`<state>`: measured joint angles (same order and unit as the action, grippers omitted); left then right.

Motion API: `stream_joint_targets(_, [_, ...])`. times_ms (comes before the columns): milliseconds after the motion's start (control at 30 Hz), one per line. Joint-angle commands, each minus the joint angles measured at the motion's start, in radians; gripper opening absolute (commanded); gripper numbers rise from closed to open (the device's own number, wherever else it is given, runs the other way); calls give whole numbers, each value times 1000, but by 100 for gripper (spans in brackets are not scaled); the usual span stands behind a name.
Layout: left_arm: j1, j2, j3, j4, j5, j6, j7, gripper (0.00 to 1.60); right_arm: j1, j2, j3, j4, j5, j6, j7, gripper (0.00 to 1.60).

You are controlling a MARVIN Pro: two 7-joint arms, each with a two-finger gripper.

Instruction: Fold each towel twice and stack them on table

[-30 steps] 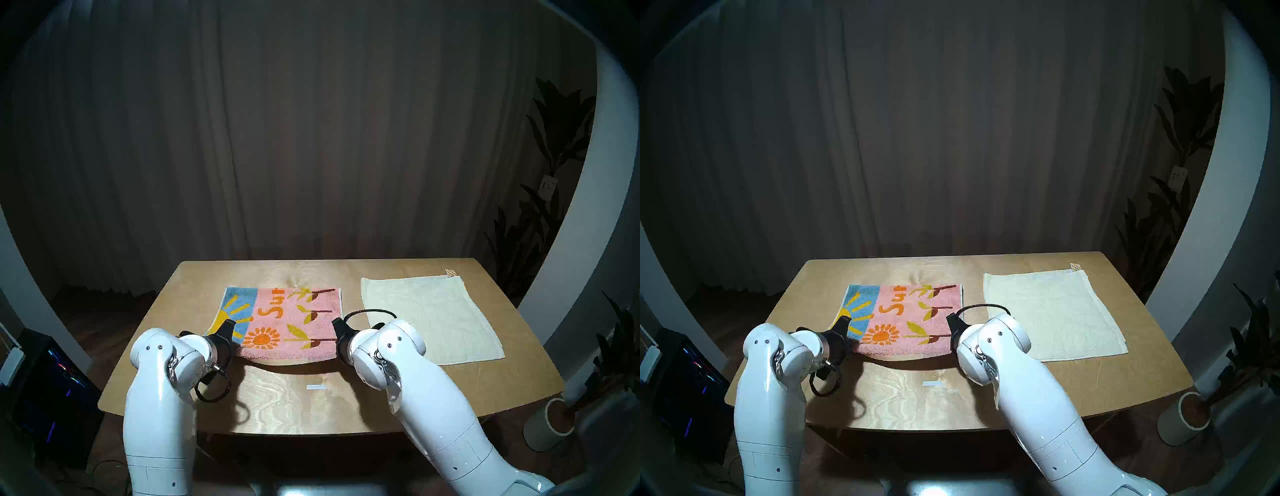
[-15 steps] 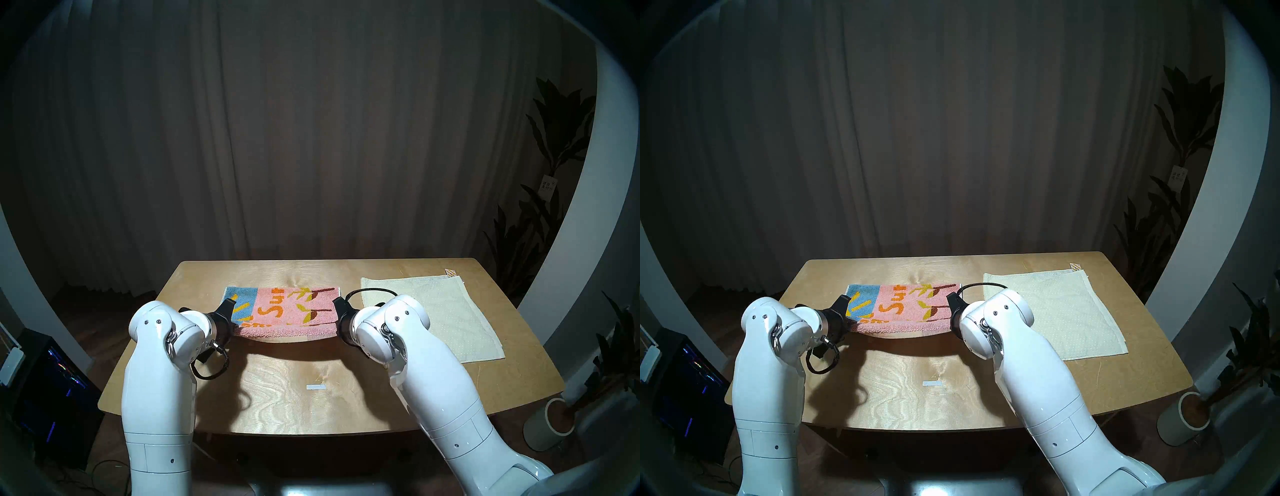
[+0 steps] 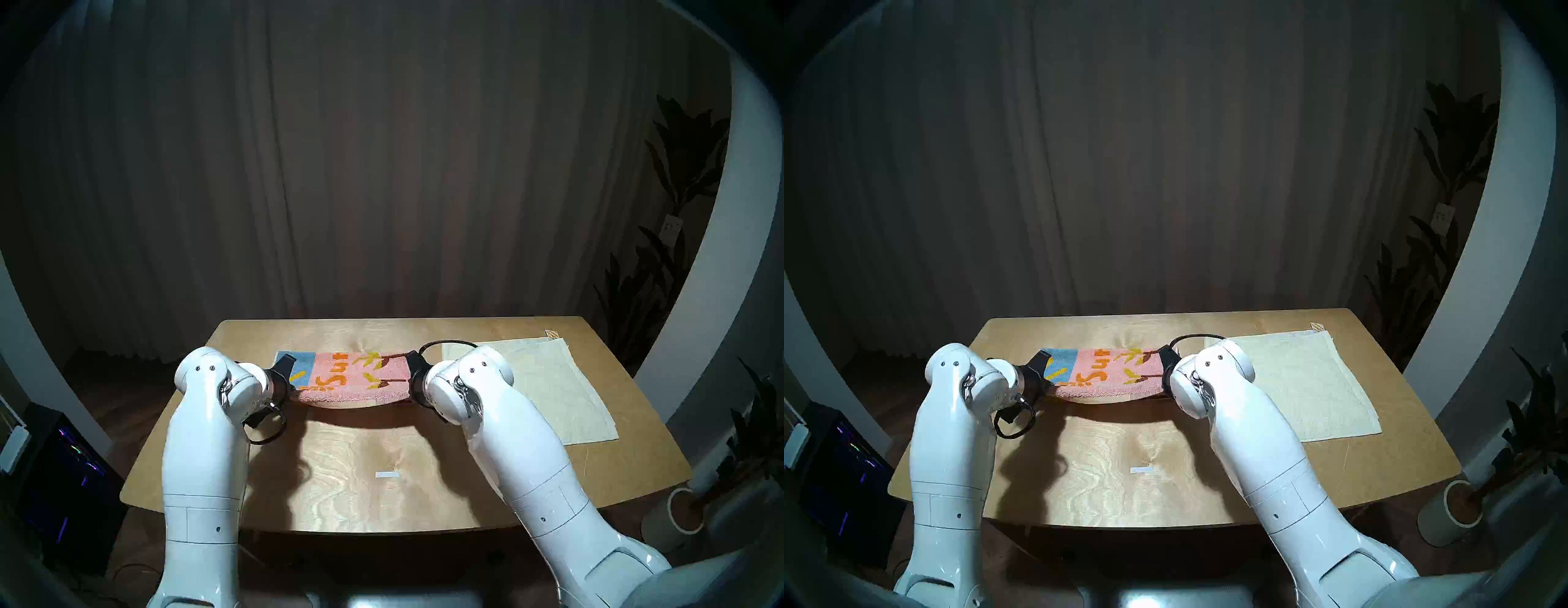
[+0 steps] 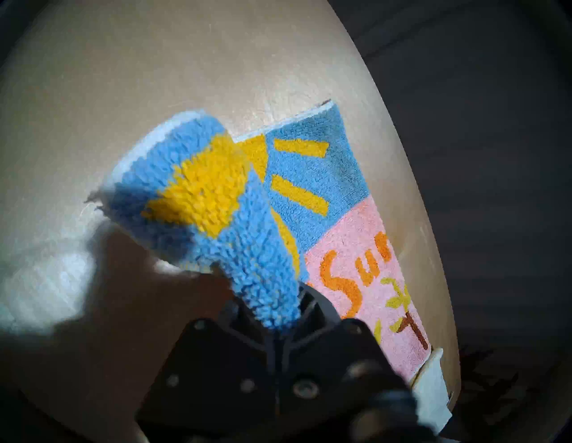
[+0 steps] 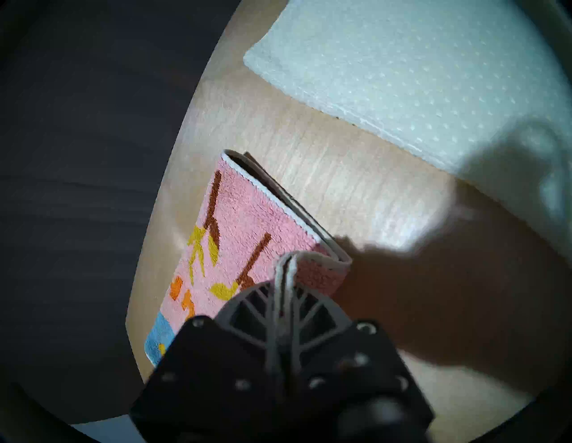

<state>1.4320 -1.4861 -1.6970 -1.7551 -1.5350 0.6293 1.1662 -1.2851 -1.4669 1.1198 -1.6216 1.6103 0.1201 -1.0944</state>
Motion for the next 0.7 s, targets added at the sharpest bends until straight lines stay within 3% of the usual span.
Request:
stream_joint_targets(0, [-106,44,16,43,30,7,-19,0,95,-25,13,57,-20,-13,20,0])
stream_joint_targets(333, [-207,54,48,179,62,-6,-47,2,169,-65,27,189,-9,-26,45,0])
stream_joint_targets(667, [-249,74,70,267,95,-22,-61,0,217,-93,29,268,-8,-31,72,0])
